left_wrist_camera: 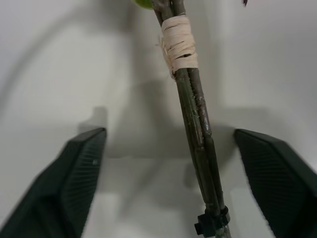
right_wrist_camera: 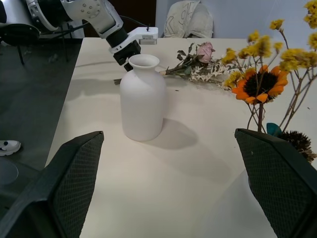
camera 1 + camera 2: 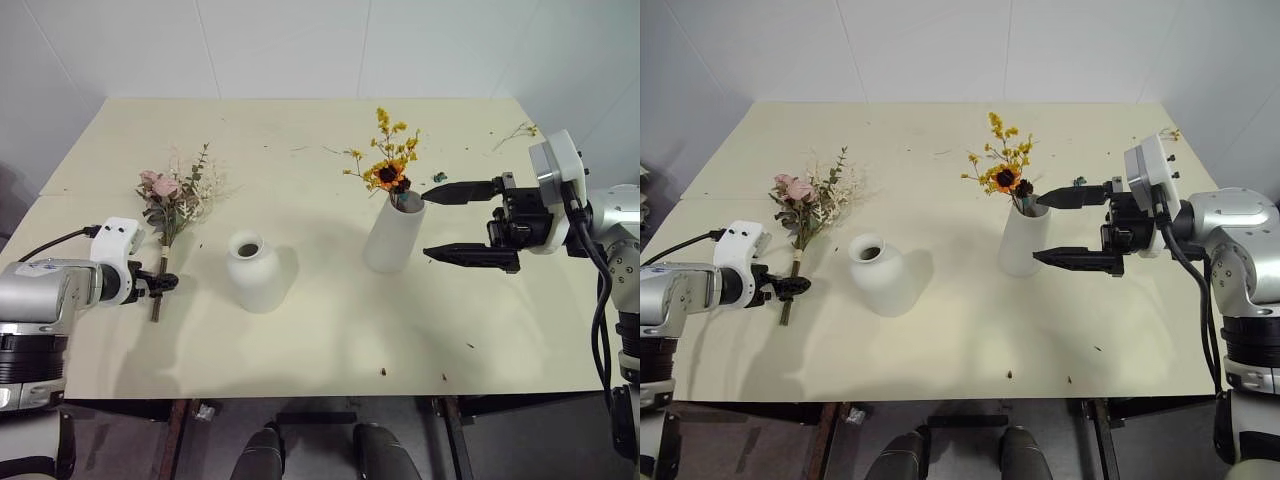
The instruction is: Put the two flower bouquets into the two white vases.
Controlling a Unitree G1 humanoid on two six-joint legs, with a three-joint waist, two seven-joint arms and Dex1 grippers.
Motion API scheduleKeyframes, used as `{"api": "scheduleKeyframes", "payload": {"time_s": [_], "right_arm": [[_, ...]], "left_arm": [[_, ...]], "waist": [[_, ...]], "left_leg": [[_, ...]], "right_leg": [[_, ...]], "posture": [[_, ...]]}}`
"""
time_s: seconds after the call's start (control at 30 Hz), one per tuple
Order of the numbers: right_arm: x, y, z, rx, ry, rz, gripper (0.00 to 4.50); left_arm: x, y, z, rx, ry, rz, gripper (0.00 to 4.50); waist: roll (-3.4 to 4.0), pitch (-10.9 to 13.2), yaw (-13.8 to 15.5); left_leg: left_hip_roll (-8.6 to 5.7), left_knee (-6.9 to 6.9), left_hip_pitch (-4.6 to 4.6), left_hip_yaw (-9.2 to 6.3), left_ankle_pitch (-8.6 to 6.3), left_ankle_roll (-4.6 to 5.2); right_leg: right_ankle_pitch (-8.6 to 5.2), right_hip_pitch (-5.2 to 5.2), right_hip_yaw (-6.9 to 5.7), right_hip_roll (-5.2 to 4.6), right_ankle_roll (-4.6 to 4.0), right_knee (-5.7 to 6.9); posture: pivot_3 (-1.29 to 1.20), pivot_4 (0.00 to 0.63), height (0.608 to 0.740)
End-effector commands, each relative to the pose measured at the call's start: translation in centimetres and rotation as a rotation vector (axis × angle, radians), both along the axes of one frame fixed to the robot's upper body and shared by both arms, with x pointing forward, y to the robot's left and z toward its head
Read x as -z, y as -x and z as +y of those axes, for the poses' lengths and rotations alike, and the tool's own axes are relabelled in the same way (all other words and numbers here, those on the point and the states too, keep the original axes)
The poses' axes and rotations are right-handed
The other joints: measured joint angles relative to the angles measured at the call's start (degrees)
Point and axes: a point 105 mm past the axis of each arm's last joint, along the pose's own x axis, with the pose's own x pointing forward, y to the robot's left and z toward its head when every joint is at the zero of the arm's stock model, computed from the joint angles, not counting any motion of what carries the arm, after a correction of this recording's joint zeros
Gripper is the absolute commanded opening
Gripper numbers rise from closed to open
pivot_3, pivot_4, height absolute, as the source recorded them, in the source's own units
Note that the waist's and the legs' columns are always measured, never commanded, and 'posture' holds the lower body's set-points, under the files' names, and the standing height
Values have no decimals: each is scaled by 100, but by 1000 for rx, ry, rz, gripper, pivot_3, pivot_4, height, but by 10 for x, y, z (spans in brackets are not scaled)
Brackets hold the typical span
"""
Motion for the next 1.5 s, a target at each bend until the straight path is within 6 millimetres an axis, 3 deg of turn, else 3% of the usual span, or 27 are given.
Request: {"api": "scheduleKeyframes", "payload": {"time_s": [0.03, 0.33, 0.4, 0.5, 0.57, 0.63, 0.77, 0.93, 1.23, 1.5], "right_arm": [[-9, 5, -1, -19, -18, -41, 4500], [-6, 0, -2, 15, -35, -44, 4500], [-6, -1, -4, 23, -37, -44, 4500], [-4, -4, -7, 58, -50, -43, 4500], [-1, -7, -10, 96, -61, -45, 4500], [1, -10, -13, 126, -66, -51, 4500], [4, -13, -16, 163, -77, -62, 4500], [4, -12, -18, 180, -86, -66, 4500], [5, -7, -21, 211, -97, -71, 4500], [6, -5, -23, 237, -108, -72, 4500]], "left_arm": [[-8, 0, 4, 10, -17, -7, 2759], [-25, -7, 13, 9, -31, -78, 56], [-30, -12, 12, 4, -19, -127, 42], [-62, -30, 6, -19, 100, -393, 42], [-101, -36, -12, 81, 236, -680, 42], [-133, -28, -28, 203, 319, -920, 42], [-168, -3, -69, 461, 504, -1138, 42], [-178, 16, -110, 683, 622, -1144, 42], [-171, 21, -137, 809, 748, -1091, 42], [-163, 30, -145, 865, 786, -1030, 42]], "waist": [[0, 0, 5], [-1, 0, 7], [-1, 0, 10], [-1, 1, 31], [-3, 1, 39], [-6, -1, 43], [-7, -2, 24], [-8, -2, 25], [-8, -2, 24], [-8, -2, 20]], "left_leg": [[0, -1, 0, 0, 0, 0], [1, -6, -2, 0, 0, 0], [1, -6, -2, 0, 0, 0], [1, -5, -3, -1, 0, 0], [1, 7, -15, -10, 0, -1], [0, 17, -24, -11, -1, -2], [0, 36, -33, -7, -8, -8], [0, 47, -29, -7, -11, -3], [-2, 61, -28, -7, -9, 0], [-2, 60, -29, -7, -10, 2]], "right_leg": [[0, 0, 0, 0, 0, 0], [-1, -4, 0, 0, -1, -2], [-1, -3, -1, 0, -1, -1], [-1, -3, -2, -1, -1, 1], [1, -4, -12, -1, 1, -1], [5, -4, -14, -5, 5, -4], [6, -5, -12, -6, 8, -7], [7, -2, -11, -3, 10, 2], [16, 6, -8, -3, 15, 0], [15, 5, -7, -2, 15, -1]], "posture": [[0, 150, 740], [0, 150, 740], [0, 150, 740], [0, 150, 740], [0, 150, 740], [0, 150, 740], [0, 150, 740], [0, 150, 740], [0, 150, 740], [0, 150, 740]]}}
